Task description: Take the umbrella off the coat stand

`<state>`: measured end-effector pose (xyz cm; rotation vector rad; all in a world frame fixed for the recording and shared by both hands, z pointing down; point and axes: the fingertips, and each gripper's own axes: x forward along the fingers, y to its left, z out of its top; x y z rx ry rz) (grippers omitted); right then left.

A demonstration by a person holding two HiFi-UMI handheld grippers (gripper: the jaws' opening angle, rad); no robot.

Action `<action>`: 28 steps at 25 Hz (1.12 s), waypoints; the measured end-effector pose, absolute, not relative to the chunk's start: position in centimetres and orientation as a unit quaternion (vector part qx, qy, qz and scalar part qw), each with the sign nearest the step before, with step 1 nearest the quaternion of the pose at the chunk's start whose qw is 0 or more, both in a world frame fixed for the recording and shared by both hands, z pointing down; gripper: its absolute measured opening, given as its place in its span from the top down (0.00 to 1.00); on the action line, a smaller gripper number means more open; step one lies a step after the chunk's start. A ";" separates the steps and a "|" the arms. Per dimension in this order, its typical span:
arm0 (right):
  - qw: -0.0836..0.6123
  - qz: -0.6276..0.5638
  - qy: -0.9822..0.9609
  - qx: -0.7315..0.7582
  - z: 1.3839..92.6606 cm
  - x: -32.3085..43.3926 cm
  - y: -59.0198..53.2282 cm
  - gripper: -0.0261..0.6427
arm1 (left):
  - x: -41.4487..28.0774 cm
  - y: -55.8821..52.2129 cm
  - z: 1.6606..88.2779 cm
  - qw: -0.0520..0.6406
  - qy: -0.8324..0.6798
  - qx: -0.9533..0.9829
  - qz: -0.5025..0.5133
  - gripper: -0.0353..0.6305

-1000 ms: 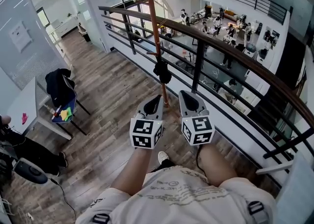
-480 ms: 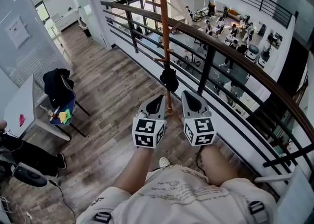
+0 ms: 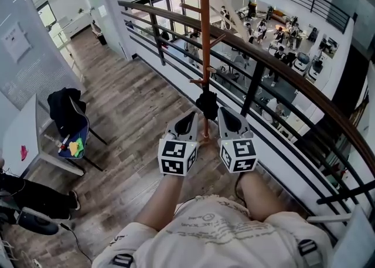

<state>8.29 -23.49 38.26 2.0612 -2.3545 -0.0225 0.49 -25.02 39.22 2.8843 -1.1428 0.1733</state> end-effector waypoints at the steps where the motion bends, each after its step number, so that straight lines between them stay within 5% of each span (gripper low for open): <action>1: 0.006 -0.006 -0.751 0.660 38.2 8.3 -24.1 0.96 | 0.5 -25.6 39.1 0.016 -0.366 0.929 0.056 0.96; 28: 0.008 0.045 -0.744 0.667 43.8 13.7 -35.0 0.96 | 3.6 -35.9 42.1 0.039 -0.390 0.916 0.083 0.96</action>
